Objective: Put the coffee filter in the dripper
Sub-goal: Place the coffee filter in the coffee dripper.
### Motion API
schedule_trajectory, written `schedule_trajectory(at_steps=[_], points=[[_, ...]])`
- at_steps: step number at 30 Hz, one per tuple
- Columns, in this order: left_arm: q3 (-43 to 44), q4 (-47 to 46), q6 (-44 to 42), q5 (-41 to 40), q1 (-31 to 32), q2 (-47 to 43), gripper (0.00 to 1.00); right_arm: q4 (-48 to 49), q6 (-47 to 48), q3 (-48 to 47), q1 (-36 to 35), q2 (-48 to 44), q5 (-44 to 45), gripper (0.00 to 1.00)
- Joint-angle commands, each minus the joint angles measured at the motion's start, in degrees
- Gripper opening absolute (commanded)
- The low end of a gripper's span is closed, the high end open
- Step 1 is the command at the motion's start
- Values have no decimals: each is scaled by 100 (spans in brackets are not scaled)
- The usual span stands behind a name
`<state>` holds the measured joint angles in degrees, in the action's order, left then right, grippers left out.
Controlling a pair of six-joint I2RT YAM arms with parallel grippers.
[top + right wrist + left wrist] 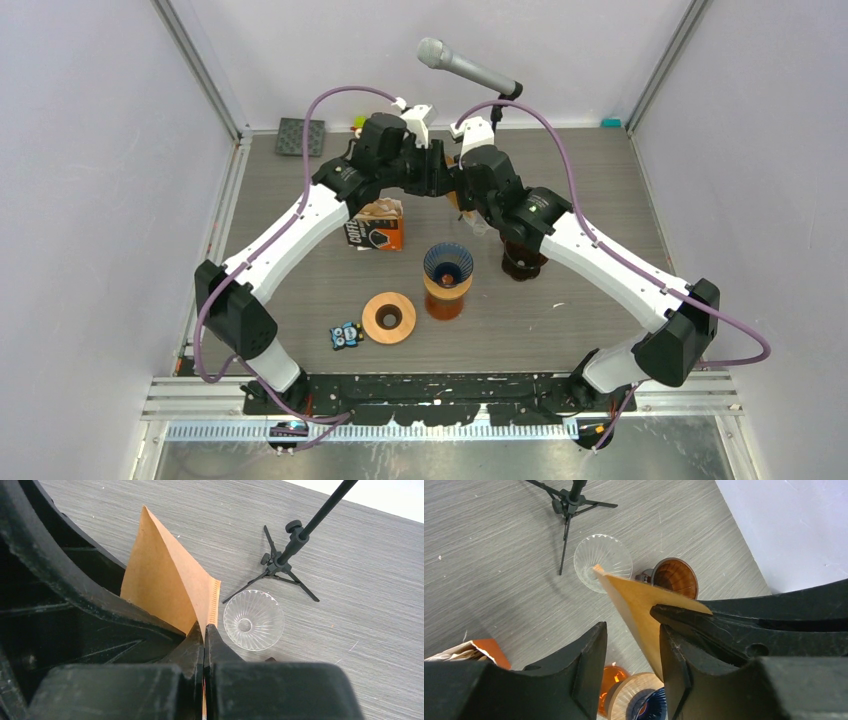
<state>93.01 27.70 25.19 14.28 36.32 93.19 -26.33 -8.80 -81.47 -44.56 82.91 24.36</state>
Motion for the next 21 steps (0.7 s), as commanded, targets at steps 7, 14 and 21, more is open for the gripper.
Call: schedule_trajectory(at_steps=[7,14,21], points=[[-25,-99,-153,-493,38,-157,42,233,-353,-255,-8,-60,124,0],[49,-120,-105,-407,34,-50,41,232,-386,-255,-1,-56,35,0],[42,-187,-64,-212,36,-23,18,292,-361,-182,17,-86,59,0]])
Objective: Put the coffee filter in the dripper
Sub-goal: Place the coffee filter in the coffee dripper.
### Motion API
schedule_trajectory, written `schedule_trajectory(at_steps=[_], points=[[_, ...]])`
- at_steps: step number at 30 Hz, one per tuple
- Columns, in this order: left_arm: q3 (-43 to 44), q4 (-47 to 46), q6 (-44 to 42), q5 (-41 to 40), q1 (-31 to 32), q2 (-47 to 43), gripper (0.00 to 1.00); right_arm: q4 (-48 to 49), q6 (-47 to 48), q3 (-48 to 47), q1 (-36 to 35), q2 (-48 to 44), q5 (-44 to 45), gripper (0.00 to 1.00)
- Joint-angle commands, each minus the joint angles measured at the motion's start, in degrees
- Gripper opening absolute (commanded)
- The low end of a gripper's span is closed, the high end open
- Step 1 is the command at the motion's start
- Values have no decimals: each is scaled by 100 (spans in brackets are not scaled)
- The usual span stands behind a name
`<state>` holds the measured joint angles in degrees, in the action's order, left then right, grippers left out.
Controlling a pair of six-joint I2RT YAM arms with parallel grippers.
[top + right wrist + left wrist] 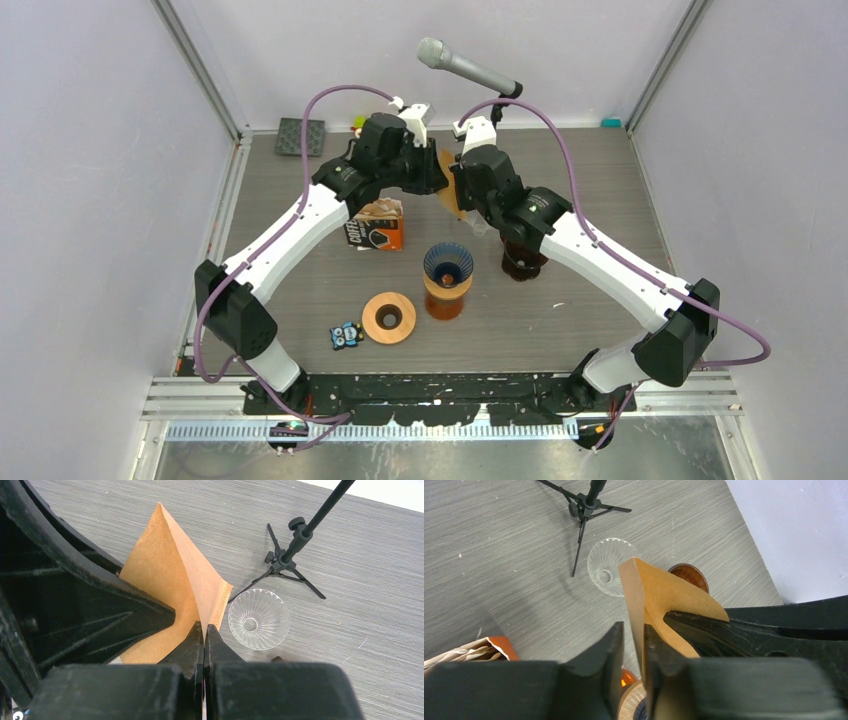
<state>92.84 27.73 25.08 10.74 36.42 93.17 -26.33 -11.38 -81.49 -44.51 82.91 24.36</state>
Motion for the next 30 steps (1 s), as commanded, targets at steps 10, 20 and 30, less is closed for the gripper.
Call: schedule_trajectory(at_steps=[10,20,30], points=[[138,-70,-461,69,28,-121,0,459,232,-7,35,-187,127,0],[-82,-133,-610,-46,25,-332,0,587,530,173,37,-262,240,2],[-103,-145,-632,-108,24,-451,0,665,601,315,87,-367,272,5]])
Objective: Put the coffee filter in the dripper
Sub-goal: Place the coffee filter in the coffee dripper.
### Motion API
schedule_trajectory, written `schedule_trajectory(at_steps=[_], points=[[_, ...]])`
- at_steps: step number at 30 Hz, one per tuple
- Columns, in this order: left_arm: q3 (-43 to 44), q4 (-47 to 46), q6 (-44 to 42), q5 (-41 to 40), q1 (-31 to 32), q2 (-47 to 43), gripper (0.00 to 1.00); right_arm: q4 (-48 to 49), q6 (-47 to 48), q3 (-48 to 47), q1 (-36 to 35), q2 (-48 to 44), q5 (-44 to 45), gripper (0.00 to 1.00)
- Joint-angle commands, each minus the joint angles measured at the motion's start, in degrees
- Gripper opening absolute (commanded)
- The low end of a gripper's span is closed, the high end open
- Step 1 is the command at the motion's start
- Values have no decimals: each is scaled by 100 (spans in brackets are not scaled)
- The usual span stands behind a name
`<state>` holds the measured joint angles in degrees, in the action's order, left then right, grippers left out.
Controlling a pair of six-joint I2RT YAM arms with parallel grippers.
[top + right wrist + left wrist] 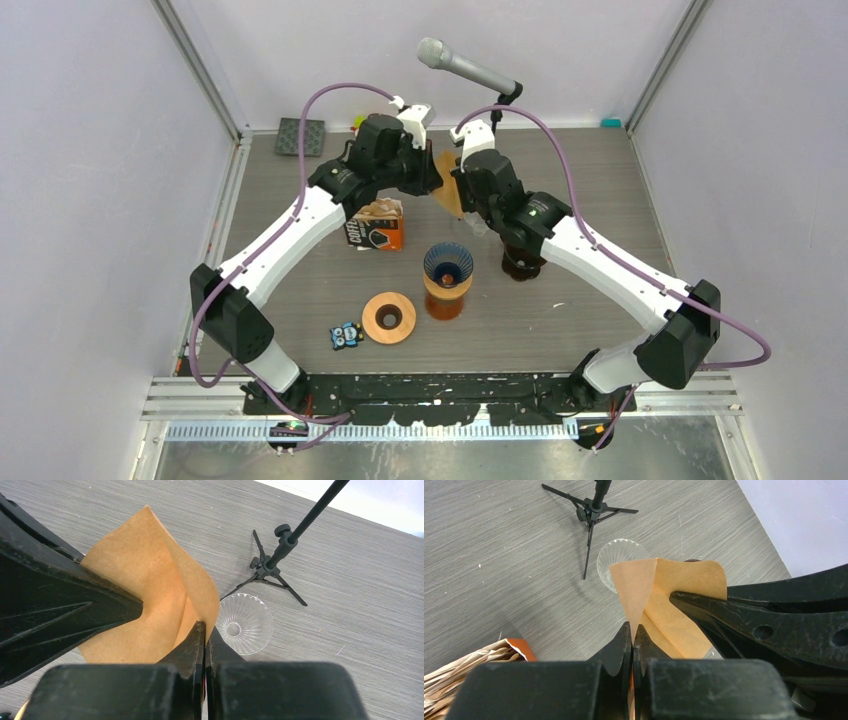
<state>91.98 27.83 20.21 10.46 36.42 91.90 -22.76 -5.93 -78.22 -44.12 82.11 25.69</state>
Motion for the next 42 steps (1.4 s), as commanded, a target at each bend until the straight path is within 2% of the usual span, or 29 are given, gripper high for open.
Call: schedule_trajectory(at_steps=[1,13,31,36,38,42], points=[[-24,-163,-145,-79,28,-331,0,302,56,-10,53,-291,138,6],[-126,-238,-313,-99,26,-420,0,297,-53,79,206,-464,-120,8],[-356,-478,-346,136,29,-635,0,309,-525,312,688,-710,-1515,10],[-366,-511,-347,191,24,-644,0,354,-540,371,746,-778,-1727,8],[-367,-519,-355,229,24,-625,3,377,-534,393,749,-792,-1835,4],[-381,-554,-546,329,30,-626,17,387,-418,428,747,-806,-1963,0]])
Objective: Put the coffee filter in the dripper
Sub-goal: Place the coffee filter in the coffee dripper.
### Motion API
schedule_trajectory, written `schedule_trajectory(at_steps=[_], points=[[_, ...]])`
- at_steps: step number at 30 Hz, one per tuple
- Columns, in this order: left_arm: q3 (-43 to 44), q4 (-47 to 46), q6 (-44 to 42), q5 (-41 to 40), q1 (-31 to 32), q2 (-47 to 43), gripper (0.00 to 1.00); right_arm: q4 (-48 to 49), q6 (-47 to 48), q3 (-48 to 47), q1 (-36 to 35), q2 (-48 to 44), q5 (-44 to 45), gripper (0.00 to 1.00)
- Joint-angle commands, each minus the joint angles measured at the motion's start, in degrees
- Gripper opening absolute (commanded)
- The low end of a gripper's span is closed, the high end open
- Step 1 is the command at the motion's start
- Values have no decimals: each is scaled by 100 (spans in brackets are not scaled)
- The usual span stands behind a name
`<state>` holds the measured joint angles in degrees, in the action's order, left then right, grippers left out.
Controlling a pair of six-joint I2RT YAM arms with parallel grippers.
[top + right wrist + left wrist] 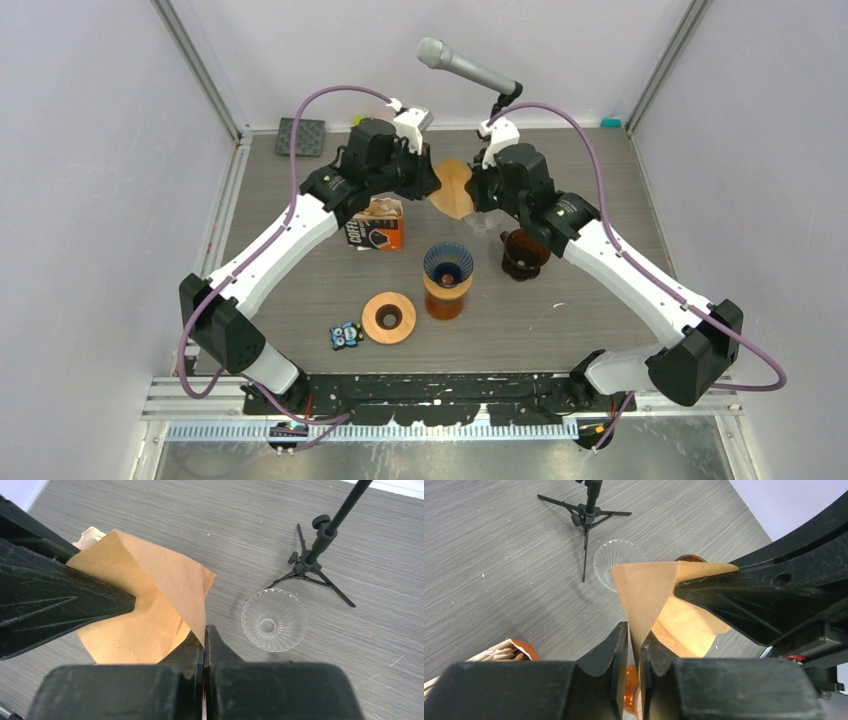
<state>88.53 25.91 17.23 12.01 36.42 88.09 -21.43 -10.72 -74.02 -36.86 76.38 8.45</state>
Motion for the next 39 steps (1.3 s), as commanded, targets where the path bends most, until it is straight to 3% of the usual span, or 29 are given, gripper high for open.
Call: schedule_trajectory(at_steps=[1,10,16,29,35,39], points=[[-42,-367,-313,185,27,-264,21,253,96,17,21,-237,-279,0],[-94,-344,-884,188,29,-402,59,144,443,100,21,-244,-766,0],[33,-212,-1208,293,28,-391,77,-44,584,53,22,-160,-1245,0],[161,-56,-1493,276,28,-304,77,-151,729,28,22,-214,-1286,1],[164,99,-1297,598,24,-339,73,-366,585,-178,21,-263,-1245,1],[190,113,-1140,857,30,-348,65,-558,513,-354,22,-298,-1296,0]])
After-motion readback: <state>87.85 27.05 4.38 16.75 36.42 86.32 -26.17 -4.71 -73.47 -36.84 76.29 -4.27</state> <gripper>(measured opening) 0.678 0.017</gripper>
